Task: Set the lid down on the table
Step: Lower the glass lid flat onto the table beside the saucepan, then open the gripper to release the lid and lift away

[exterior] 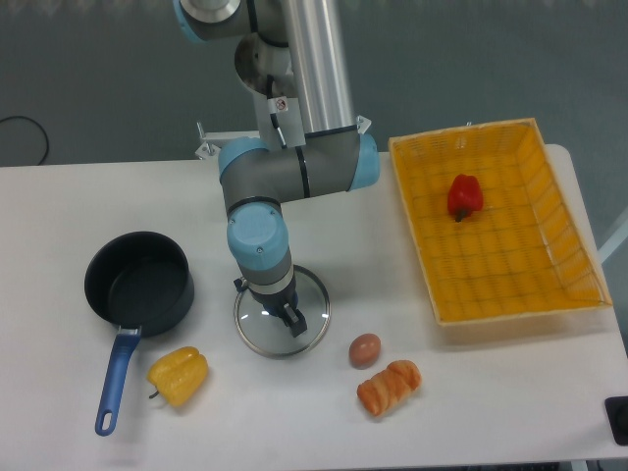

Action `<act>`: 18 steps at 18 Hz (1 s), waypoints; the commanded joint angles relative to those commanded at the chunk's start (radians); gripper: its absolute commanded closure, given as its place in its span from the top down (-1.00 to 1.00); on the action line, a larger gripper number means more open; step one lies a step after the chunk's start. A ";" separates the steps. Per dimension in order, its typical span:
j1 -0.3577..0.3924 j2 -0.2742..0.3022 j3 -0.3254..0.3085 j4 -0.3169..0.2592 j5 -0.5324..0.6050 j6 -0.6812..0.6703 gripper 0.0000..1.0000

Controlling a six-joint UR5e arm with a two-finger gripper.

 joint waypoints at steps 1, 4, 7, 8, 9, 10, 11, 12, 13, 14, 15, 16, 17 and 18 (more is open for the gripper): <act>0.000 0.000 0.000 0.000 0.000 0.000 0.05; 0.000 0.000 0.000 0.000 0.000 0.000 0.16; 0.000 0.000 0.000 0.000 0.000 0.000 0.45; 0.000 0.000 0.000 0.000 0.000 0.000 0.57; 0.000 0.002 0.000 0.000 0.000 0.000 0.71; 0.000 0.002 0.000 0.000 0.000 0.000 0.85; 0.000 0.003 0.000 -0.002 0.000 0.000 0.95; 0.000 0.006 0.002 -0.002 0.000 0.000 0.98; 0.000 0.011 0.000 -0.003 0.000 0.002 1.00; 0.002 0.015 0.002 -0.003 0.000 0.002 1.00; 0.002 0.024 0.002 -0.003 0.000 0.003 1.00; 0.002 0.037 0.000 -0.006 0.000 0.003 1.00; 0.003 0.047 0.000 -0.008 0.000 0.006 1.00; 0.005 0.063 0.000 -0.009 0.002 0.009 1.00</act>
